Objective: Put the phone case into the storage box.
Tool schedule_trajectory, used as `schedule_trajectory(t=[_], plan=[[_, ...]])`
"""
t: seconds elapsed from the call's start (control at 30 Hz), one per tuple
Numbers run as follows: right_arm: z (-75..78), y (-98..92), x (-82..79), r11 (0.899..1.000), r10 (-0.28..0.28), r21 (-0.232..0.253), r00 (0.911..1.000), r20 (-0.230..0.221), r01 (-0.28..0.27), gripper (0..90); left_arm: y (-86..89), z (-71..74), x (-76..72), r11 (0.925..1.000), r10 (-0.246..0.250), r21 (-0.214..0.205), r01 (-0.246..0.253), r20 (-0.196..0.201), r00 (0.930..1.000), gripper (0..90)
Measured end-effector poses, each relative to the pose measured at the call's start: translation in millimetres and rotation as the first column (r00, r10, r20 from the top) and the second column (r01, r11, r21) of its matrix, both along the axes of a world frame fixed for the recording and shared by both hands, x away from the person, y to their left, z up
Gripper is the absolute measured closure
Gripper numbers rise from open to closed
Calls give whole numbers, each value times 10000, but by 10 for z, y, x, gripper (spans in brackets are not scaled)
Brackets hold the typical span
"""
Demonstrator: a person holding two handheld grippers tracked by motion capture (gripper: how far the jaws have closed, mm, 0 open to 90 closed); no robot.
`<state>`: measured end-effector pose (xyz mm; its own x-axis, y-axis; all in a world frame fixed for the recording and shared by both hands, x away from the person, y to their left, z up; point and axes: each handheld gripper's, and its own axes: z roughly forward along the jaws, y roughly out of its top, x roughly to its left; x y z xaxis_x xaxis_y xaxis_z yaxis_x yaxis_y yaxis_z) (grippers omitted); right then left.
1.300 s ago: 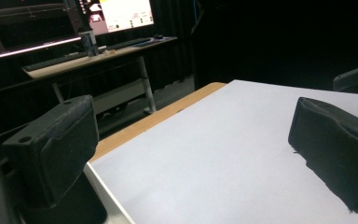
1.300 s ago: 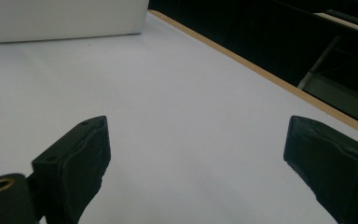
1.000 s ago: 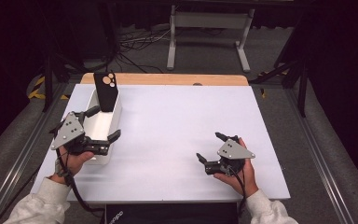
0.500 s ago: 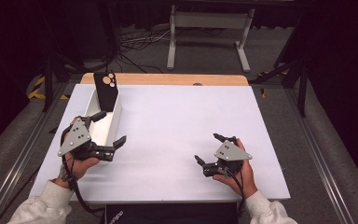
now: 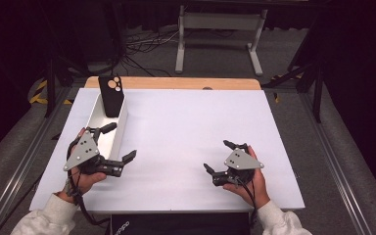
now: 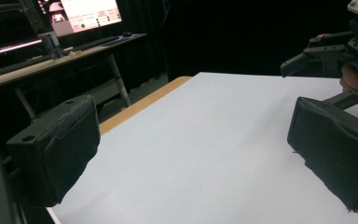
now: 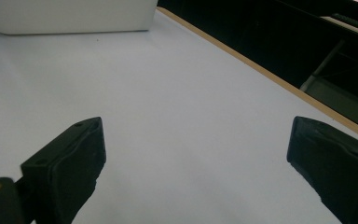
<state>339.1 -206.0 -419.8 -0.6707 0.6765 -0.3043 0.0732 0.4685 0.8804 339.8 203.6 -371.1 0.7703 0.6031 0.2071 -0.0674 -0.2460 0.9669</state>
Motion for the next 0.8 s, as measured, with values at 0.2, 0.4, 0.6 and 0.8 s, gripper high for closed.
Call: schedule_trajectory(t=[0.2, 0.4, 0.6, 0.8], plan=[[3, -6, -1, 10000, -18, 9, 10000, -9, 18, 51, -55, -49, -39, 9997, -156, 207, 157, -16, 9999, 30], [7, -1, -5, 10000, 5, -20, 10000, -6, -5, 51, -101, -103, -56, 9986, -369, 383, 375, -168, 9992, 31], [13, -2, -14, 10000, 18, -7, 10000, 23, -18, 51, -136, -170, -83, 9967, -432, 675, 448, -259, 9987, 33], [15, -5, -21, 10000, 36, -16, 10000, 20, -36, 53, -153, -223, -102, 9958, -522, 728, 551, -411, 9978, 33]])
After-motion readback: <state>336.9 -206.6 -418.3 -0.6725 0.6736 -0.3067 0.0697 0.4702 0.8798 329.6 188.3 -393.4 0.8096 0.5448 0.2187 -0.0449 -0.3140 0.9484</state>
